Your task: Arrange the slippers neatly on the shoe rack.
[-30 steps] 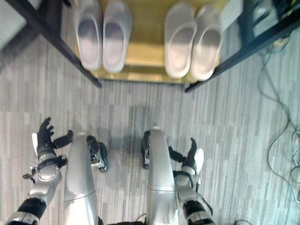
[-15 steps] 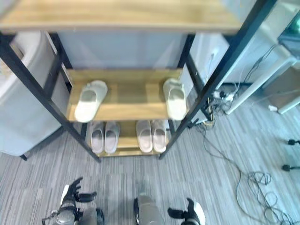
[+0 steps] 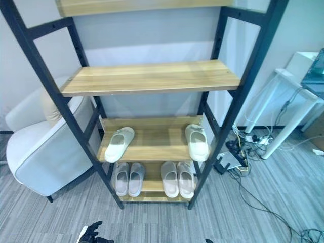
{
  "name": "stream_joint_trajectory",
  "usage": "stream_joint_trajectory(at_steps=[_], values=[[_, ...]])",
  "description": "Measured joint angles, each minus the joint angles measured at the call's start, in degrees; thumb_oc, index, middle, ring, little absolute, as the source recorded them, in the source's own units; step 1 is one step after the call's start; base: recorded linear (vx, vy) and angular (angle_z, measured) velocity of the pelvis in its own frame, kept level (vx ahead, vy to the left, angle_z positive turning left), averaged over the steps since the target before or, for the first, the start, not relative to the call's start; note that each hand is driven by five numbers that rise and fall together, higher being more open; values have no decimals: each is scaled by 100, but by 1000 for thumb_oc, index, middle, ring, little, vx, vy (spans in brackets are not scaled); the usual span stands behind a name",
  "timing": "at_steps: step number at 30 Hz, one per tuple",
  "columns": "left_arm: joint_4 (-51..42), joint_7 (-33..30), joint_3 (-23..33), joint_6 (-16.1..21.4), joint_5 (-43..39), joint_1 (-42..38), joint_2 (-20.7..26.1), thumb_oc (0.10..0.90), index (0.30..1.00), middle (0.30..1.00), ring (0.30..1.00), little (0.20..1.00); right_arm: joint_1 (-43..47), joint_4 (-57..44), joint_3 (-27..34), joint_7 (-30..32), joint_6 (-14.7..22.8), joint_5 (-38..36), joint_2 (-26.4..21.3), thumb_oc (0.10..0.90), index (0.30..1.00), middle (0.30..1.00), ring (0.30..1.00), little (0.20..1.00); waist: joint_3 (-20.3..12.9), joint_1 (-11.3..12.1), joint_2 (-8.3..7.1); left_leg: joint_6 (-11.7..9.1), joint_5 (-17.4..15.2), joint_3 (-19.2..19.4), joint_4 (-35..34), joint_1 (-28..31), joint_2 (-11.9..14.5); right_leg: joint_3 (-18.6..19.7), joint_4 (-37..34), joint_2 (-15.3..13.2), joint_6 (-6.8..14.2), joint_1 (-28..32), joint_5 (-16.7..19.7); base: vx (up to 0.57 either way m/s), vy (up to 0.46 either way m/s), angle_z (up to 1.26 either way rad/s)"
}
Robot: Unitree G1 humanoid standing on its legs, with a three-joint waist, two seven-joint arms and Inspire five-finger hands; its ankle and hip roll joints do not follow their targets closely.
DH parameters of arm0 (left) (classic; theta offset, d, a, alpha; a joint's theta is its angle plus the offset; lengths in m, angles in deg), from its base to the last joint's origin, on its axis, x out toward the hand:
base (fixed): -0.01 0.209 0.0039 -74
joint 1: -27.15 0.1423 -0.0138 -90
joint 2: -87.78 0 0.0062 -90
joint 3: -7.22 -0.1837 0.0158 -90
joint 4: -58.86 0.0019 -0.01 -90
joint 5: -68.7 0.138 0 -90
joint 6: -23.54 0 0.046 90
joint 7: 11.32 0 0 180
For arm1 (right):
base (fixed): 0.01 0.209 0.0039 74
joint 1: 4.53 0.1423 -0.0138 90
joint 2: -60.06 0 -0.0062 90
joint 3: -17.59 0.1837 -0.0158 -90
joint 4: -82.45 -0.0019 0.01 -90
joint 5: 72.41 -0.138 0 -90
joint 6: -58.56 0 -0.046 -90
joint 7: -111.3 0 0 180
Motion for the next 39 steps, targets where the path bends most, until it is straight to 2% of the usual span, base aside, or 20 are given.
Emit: stream_joint_trajectory(at_steps=[7, 10, 12, 16, 22, 23, 24, 26, 27, 28, 29, 30, 31, 32, 33, 34, 35, 36, 37, 39], values=[[-50, 5, -179, 1, 247, -15, 45, 800, 900, 900, 900, 900, -183, -104, 9, 2, 76, -343, -2, 800, 900, 900, 900, 900, 76, -6, 93, 4, 1, -12, 8, 73, 9, -33, -123, 10, 24, 150, 37, -23, 2, 2], [-450, 134, -227, -118, 268, 77, 68, 800, 900, 900, 900, 900, -234, -233, 74, -7, 103, -438, -28, 800, 900, 900, 900, 900, 183, 1, 178, 2, 1, -22, 21, 130, 12, -53, -143, 14, 25, 233, 35, -12, 0, 3], [-756, 214, -302, -35, 421, 193, 112, 800, 900, 900, 900, 900, -221, -236, 191, 7, 109, -481, -53, 800, 900, 900, 900, 900, 291, 4, 233, 2, 2, -85, 84, 97, 13, -105, -148, 2, 25, 265, 36, -59, -29, 15], [-584, 222, -466, 28, 766, 76, 86, 800, 900, 900, 900, 900, -210, -233, 264, 17, 132, -577, -54, 800, 900, 900, 900, 900, 367, 26, 302, -16, 12, -137, 124, 20, 16, -148, -115, 17, 28, 212, 29, -54, -31, 6], [-584, 238, -692, 27, 1150, -82, 131, 800, 900, 900, 900, 900, -195, -230, 267, 21, 218, -603, -57, 800, 900, 900, 900, 900, 438, 27, 242, -22, 14, -132, 167, -12, 106, -150, -104, 89, 13, 190, 20, -8, -61, -1], [-906, 254, -766, -142, 1166, -35, 195, 800, 900, 900, 900, 900, -171, -240, 271, 20, 218, -612, -56, 800, 900, 900, 900, 900, 465, 38, 258, -33, 23, -134, 187, -2, 111, -155, -104, 96, 11, 208, 20, -19, -59, 0], [-2005, 298, -1264, -285, 1286, 162, 605, 800, 900, 900, 900, 900, -126, -235, 274, 25, 223, -630, -64, 800, 900, 900, 900, 900, 614, 35, 204, -34, 24, -139, 191, -8, 100, -151, -104, 108, 12, 210, 19, 0, 0, 0], [-2364, 361, -1462, -4, 1557, 110, 790, 800, 900, 900, 900, 900, -125, -230, 273, 27, 220, -636, -87, 800, 900, 900, 900, 900, 681, 116, 241, -66, 46, -142, 183, -7, 108, -161, -89, 114, 1, 198, 28, -10, -59, -3], [-2000, 435, -1598, 145, 1928, -252, 700, 800, 900, 900, 900, 900, -58, -234, 216, 18, 222, -630, -109, 800, 900, 900, 900, 900, 710, 99, 234, -66, 45, -122, 182, 29, 125, -132, -56, 114, -23, 183, 14, -58, -96, -17], [-1759, 448, -1589, 146, 2052, -385, 681, 800, 900, 900, 900, 900, -11, -230, 175, 16, 228, -607, -100, 800, 900, 900, 900, 900, 721, 28, 221, -81, 39, -66, 200, 29, 174, -121, 42, 153, -48, 122, -30, -95, -110, -23], [-1598, 426, -1590, 163, 2090, -464, 692, 800, 900, 900, 900, 900, 44, -202, 66, 13, 226, -592, -94, 800, 900, 900, 900, 900, 744, 70, 189, -145, 49, -39, 292, -10, 176, -74, 139, 162, -68, 58, -72, -113, -86, -33], [-1273, 373, -1569, 80, 2163, -692, 768, 800, 900, 900, 900, 900, 166, -184, -94, -32, 216, -503, -8, 800, 900, 900, 900, 900, 882, 126, 8, -167, 95, -8, 619, -112, 102, 30, 254, 96, -118, 17, -97, -72, -60, -31], [-1207, 324, -1573, 33, 2246, -734, 844, 800, 900, 900, 900, 900, 192, -186, -168, -31, 215, -409, 8, 800, 900, 900, 900, 900, 945, 145, -111, -160, 126, -49, 877, -241, 64, 65, 248, 70, -131, 16, -92, -43, -51, -23], [-1181, 317, -1609, 18, 2279, -771, 890, 800, 900, 900, 900, 900, 214, -182, -250, -20, 215, -344, -7, 800, 900, 900, 900, 900, 988, 160, -191, -151, 135, -108, 1110, -367, 43, 87, 205, 65, -183, 41, -62, 1, -22, 3], [-1108, 261, -1706, 11, 2386, -805, 901, 800, 900, 900, 900, 900, 169, -174, -231, -22, 200, -218, -50, 800, 900, 900, 900, 900, 1032, 228, -276, -148, 171, -208, 1514, -580, 17, 113, 26, 43, -331, 194, 40, 28, 8, 9], [-1082, 203, -1850, 5, 2535, -814, 900, 800, 900, 900, 900, 900, 146, -148, -232, -18, 172, -192, -90, 800, 900, 900, 900, 900, 1062, 259, -360, -193, 30, -323, 1728, -768, -76, 122, -137, 8, -427, 262, 131, 50, 62, -8], [-1099, 201, -2033, 23, 2702, -779, 889, 800, 900, 900, 900, 900, 137, -122, -227, -10, 159, -155, -184, 800, 900, 900, 900, 900, 1021, 342, -355, -85, -40, -405, 1485, -799, -315, 149, -346, -24, -411, 331, 255, 66, 92, -13], [-1148, 213, -2046, 27, 2829, -682, 842, 800, 900, 900, 900, 900, 171, -122, -193, -17, 156, -153, -291, 800, 900, 900, 900, 900, 971, 294, -286, 95, -113, -407, 1169, -790, -491, 179, -580, 20, -301, 380, 349, 76, 103, -35], [-1245, 211, -2036, 23, 2921, -566, 810, 800, 900, 900, 900, 900, 215, -94, -54, -10, 157, -154, -340, 800, 900, 900, 900, 900, 909, 306, -191, 184, -149, -468, 688, -712, -617, 252, -718, 113, -300, 408, 423, 80, 99, -32], [-1279, 210, -2045, 36, 2923, -543, 802, 800, 900, 900, 900, 900, 357, -55, 46, 4, 155, -174, -368, 800, 900, 900, 900, 900, 862, 274, -76, 357, -5, -473, 459, -643, -650, 290, -781, 283, -299, 428, 468, 55, 63, -38]])
